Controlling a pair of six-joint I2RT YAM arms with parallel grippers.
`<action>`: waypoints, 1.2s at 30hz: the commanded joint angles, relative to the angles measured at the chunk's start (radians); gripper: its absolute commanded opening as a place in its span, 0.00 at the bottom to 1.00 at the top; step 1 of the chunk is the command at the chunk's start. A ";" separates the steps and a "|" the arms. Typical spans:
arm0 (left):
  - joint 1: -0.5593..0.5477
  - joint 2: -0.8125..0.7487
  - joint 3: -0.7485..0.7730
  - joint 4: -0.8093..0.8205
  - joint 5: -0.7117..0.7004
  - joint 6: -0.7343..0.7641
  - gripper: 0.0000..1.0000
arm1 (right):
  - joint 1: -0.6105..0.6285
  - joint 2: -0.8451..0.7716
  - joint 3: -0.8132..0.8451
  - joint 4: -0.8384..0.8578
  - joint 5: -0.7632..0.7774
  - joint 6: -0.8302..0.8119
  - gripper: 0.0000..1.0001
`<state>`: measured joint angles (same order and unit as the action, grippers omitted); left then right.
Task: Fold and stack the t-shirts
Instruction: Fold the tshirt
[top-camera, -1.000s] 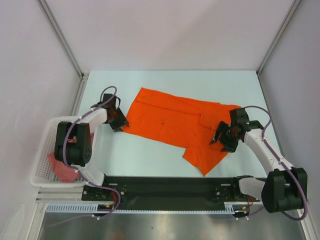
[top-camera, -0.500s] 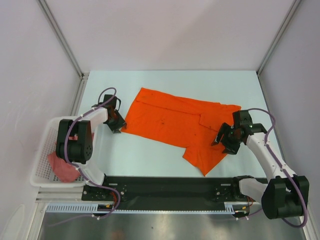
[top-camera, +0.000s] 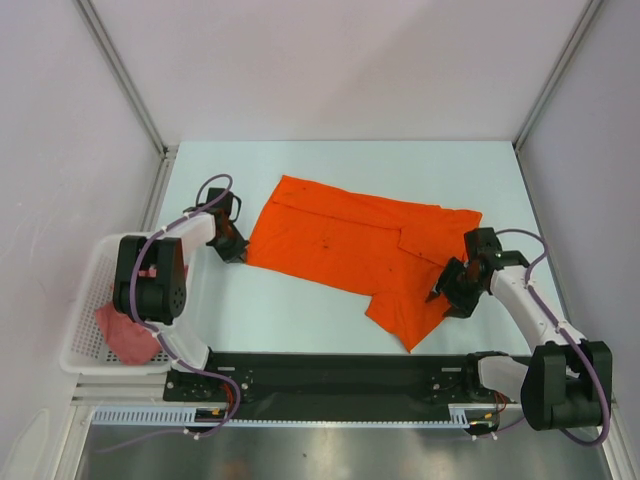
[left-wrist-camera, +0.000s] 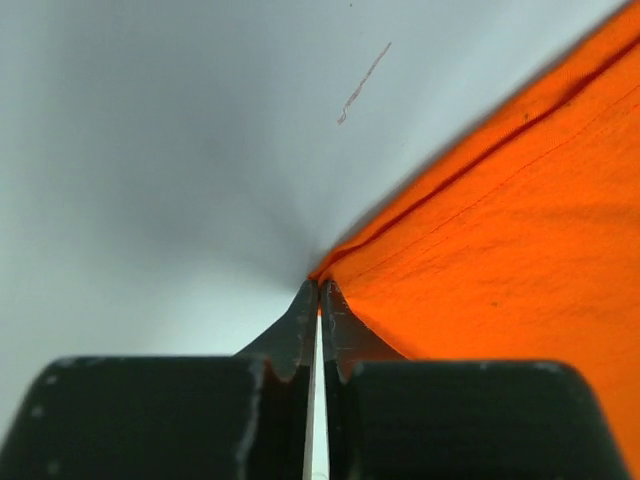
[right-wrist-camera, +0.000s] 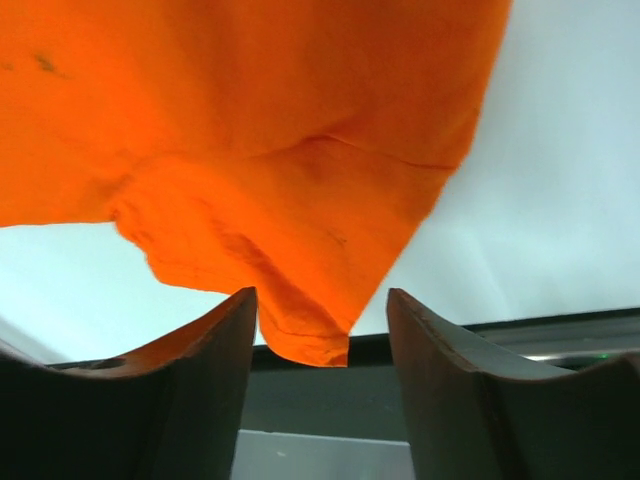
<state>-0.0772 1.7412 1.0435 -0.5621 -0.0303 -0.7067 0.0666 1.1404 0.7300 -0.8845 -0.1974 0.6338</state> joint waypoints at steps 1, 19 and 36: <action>0.007 0.023 0.021 -0.004 -0.020 0.026 0.01 | -0.005 -0.019 -0.047 -0.027 0.006 0.058 0.59; 0.007 -0.051 -0.002 0.013 0.045 0.102 0.00 | 0.055 0.044 -0.190 0.150 0.032 0.179 0.37; 0.007 -0.098 -0.014 0.019 0.052 0.116 0.00 | 0.090 0.053 -0.210 0.115 0.096 0.264 0.12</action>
<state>-0.0772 1.6932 1.0286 -0.5522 0.0143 -0.6174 0.1429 1.2106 0.5430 -0.7689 -0.1390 0.8642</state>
